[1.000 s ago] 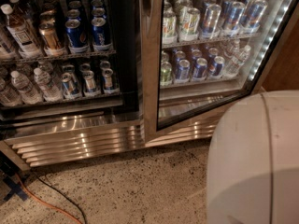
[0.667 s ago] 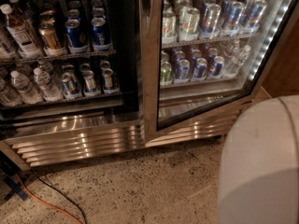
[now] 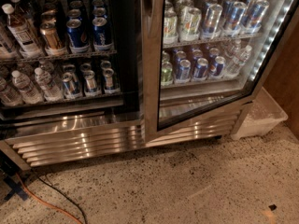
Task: Open right fridge door
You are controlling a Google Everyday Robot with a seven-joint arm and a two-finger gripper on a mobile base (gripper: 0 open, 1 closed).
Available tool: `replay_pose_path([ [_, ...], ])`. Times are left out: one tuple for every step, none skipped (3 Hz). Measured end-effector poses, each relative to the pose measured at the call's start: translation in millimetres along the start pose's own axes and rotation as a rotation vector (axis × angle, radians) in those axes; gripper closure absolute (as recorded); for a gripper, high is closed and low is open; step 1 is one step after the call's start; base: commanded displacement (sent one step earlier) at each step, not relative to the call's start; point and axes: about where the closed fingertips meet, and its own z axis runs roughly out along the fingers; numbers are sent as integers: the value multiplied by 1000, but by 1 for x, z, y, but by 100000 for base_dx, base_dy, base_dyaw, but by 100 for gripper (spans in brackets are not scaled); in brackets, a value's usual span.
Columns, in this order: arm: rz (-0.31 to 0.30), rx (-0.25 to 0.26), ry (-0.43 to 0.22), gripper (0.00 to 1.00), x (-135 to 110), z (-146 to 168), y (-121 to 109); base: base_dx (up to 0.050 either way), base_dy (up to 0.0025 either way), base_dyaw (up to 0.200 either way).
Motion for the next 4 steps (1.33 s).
replay_pose_path([
  [22,-68,18,0,7,16,9,0,0,0],
  [76,-97,2,0,19,17,18,0,0,0],
  [117,-126,-11,0,59,25,65,0,0,0],
  [200,-143,45,0,121,47,112,0,0,0],
])
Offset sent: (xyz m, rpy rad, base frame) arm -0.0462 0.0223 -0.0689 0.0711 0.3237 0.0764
